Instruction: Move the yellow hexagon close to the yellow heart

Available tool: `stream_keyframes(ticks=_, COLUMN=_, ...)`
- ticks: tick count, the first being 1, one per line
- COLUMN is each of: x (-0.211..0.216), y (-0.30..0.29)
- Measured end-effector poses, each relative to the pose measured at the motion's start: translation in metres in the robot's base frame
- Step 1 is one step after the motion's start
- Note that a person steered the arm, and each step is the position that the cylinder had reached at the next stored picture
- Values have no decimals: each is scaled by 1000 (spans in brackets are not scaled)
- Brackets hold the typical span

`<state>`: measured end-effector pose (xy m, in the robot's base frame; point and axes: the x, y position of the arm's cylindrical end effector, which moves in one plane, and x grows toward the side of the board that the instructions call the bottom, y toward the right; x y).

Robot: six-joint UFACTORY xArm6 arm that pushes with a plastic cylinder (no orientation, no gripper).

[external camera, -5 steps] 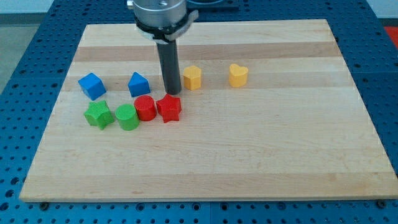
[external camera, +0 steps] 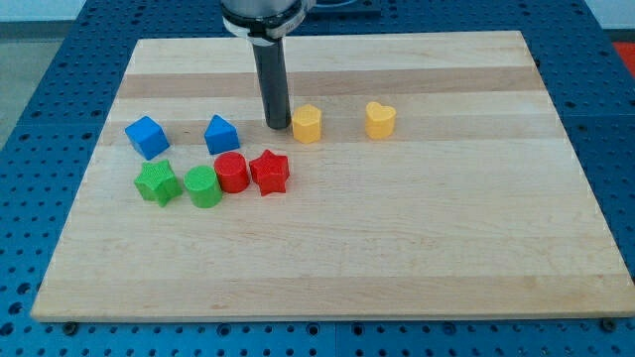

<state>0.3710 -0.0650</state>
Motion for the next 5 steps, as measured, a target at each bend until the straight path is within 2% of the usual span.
stream_keyframes(ticks=3, x=0, y=63)
stream_keyframes(ticks=5, x=-12, y=64)
